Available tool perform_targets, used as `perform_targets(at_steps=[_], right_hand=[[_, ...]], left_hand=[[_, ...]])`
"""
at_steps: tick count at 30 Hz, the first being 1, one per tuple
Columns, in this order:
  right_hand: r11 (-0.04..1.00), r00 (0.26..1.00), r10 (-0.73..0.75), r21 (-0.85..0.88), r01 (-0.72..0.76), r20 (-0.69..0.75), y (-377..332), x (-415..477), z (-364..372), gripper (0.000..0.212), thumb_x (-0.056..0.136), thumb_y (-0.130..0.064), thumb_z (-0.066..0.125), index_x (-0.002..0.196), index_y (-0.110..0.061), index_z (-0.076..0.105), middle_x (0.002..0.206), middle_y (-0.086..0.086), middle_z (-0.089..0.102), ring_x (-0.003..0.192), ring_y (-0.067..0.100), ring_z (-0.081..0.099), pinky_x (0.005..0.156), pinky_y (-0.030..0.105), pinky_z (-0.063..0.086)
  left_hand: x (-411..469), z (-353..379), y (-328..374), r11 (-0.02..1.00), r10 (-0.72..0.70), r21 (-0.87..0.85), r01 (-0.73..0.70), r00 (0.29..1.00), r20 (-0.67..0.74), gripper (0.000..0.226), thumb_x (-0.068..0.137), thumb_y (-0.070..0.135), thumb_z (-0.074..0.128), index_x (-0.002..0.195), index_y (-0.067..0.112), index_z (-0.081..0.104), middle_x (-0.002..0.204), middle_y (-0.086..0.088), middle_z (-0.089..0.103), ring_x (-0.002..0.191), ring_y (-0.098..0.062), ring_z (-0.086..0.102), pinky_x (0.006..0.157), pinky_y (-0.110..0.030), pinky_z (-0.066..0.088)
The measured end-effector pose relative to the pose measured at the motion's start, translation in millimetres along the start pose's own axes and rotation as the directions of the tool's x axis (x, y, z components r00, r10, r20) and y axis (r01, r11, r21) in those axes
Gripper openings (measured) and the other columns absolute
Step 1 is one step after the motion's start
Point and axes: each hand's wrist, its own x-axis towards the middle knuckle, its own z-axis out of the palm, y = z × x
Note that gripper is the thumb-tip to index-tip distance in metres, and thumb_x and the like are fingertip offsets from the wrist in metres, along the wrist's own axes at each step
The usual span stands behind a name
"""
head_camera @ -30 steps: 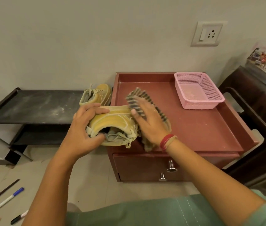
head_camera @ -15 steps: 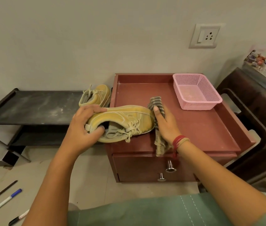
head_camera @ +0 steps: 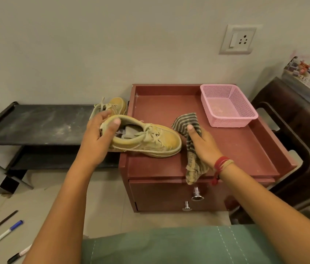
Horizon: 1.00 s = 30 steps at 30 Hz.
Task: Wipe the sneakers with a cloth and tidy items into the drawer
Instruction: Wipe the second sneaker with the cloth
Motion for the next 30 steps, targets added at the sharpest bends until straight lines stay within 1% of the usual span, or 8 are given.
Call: perform_targets(at_steps=[4, 6, 10, 15, 19, 25, 28, 30], right_hand=[[1.000, 0.999, 0.014, 0.024, -0.013, -0.040, -5.8, 10.3, -4.8, 0.034, 0.100, -0.036, 0.039, 0.118, -0.013, 0.057, 0.105, -0.002, 0.060, 0.100, 0.014, 0.055, 0.084, 0.024, 0.036], [0.999, 1.000, 0.016, 0.034, -0.015, -0.025, -6.8, 10.3, -2.4, 0.034, 0.100, -0.036, 0.039, 0.116, -0.013, 0.058, 0.105, -0.001, 0.061, 0.101, 0.016, 0.055, 0.084, 0.025, 0.036], [0.993, 0.991, -0.108, -0.029, 0.110, 0.080, -10.1, 3.6, -0.4, 0.036, 0.099, -0.034, 0.039, 0.124, -0.012, 0.053, 0.111, -0.003, 0.059, 0.102, 0.010, 0.053, 0.084, 0.018, 0.037], [0.989, 0.985, -0.145, -0.024, 0.147, 0.089, -7.6, 1.6, -8.4, 0.032, 0.099, -0.031, 0.039, 0.122, -0.014, 0.054, 0.108, -0.006, 0.058, 0.099, 0.007, 0.053, 0.073, -0.001, 0.033], [0.992, 0.986, -0.127, 0.021, 0.126, 0.105, -7.3, -0.9, -8.4, 0.028, 0.100, -0.032, 0.039, 0.114, -0.016, 0.057, 0.100, -0.010, 0.059, 0.088, -0.004, 0.053, 0.071, -0.003, 0.035], [0.970, 0.976, -0.065, 0.217, 0.111, -0.210, -5.4, 1.8, -22.4, 0.023, 0.100, -0.032, 0.041, 0.112, -0.020, 0.057, 0.104, -0.006, 0.061, 0.100, 0.001, 0.056, 0.092, 0.021, 0.043], [0.898, 0.877, -0.401, 0.075, 0.434, -0.266, -9.2, -14.0, -18.0, 0.038, 0.097, -0.039, 0.041, 0.130, -0.024, 0.048, 0.127, 0.001, 0.054, 0.120, 0.007, 0.050, 0.102, 0.032, 0.040], [0.751, 0.748, -0.654, -0.210, 0.626, -0.108, -11.7, -27.9, -10.0, 0.046, 0.095, -0.040, 0.040, 0.139, -0.027, 0.038, 0.144, 0.006, 0.042, 0.135, 0.025, 0.036, 0.109, 0.048, 0.032]], left_hand=[[-11.3, 6.8, 1.0, 0.994, -0.019, 0.105, 0.019, 1.000, 0.000, 0.098, 0.069, 0.076, 0.055, 0.149, 0.032, 0.018, 0.150, 0.005, 0.024, 0.134, -0.008, 0.030, 0.109, -0.034, 0.031], [-18.2, 10.0, 3.5, 0.947, 0.111, 0.305, -0.097, 0.993, -0.030, 0.118, 0.061, 0.076, 0.065, 0.152, 0.032, 0.004, 0.155, -0.001, 0.014, 0.143, -0.018, 0.018, 0.113, -0.046, 0.024], [-22.9, 29.0, 1.6, 0.531, 0.407, 0.772, -0.349, 0.904, 0.129, 0.132, 0.045, 0.059, 0.086, 0.151, 0.033, 0.011, 0.156, -0.012, 0.015, 0.146, -0.035, 0.004, 0.109, -0.070, 0.006], [-36.5, 77.7, -9.6, 0.219, 0.495, 0.960, -0.173, 0.868, 0.043, 0.095, 0.077, 0.011, 0.067, 0.154, 0.027, 0.014, 0.157, -0.017, -0.001, 0.144, -0.040, -0.015, 0.104, -0.075, -0.003], [-30.0, 98.7, -10.8, 0.102, 0.443, 0.985, -0.137, 0.893, 0.078, 0.086, 0.082, 0.009, 0.052, 0.154, 0.029, 0.009, 0.158, -0.014, -0.003, 0.143, -0.039, -0.023, 0.102, -0.076, 0.001], [-1.1, 82.2, 15.0, 0.274, 0.393, 0.940, -0.206, 0.916, 0.086, 0.072, 0.060, 0.030, 0.081, 0.127, 0.028, 0.055, 0.144, -0.016, 0.035, 0.136, -0.036, 0.025, 0.097, -0.079, 0.001], [8.9, 55.8, 36.9, 0.449, 0.290, 0.867, -0.217, 0.953, 0.089, 0.088, 0.047, 0.051, 0.082, 0.129, 0.031, 0.055, 0.139, -0.020, 0.039, 0.130, -0.039, 0.034, 0.099, -0.078, 0.000], [11.4, 39.9, 45.8, 0.577, 0.242, 0.774, -0.260, 0.960, 0.142, 0.088, 0.047, 0.057, 0.071, 0.131, 0.036, 0.053, 0.138, -0.017, 0.038, 0.128, -0.038, 0.036, 0.103, -0.074, 0.009]])
